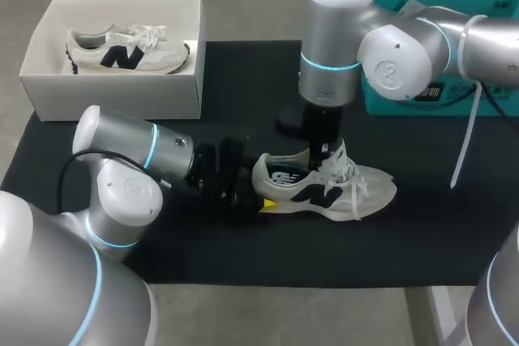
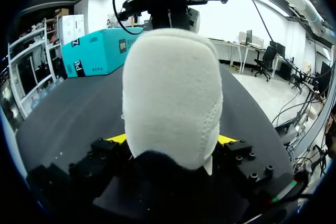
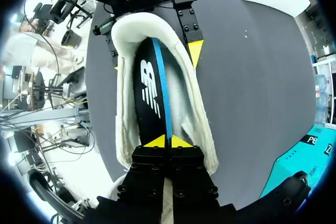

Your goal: Take the shoe out of the shoebox, open the shoe tongue, remove and reinsert the insole, then place the shoe into the shoebox

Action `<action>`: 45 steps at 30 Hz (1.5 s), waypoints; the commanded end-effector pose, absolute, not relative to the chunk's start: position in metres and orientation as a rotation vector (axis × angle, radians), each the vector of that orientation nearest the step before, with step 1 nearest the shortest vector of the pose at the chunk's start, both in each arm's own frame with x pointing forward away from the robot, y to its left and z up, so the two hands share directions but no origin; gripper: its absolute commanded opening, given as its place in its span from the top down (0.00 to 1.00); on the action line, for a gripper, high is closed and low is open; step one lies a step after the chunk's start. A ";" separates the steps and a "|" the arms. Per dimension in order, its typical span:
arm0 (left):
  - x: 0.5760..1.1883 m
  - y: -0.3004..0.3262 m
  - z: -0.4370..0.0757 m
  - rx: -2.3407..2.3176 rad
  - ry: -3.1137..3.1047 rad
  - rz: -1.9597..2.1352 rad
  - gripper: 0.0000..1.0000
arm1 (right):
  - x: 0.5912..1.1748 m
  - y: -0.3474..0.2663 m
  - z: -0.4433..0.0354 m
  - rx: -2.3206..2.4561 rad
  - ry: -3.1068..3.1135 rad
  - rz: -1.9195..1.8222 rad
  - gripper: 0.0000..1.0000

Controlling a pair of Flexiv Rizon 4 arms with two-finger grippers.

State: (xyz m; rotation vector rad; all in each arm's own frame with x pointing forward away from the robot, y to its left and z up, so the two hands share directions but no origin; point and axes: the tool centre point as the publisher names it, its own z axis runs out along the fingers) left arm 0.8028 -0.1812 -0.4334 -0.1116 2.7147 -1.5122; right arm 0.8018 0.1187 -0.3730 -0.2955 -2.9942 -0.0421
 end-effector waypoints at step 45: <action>0.804 -0.182 -0.435 -0.116 2.715 -1.508 1.00 | 0.825 0.126 -0.317 -0.177 -3.141 -0.724 1.00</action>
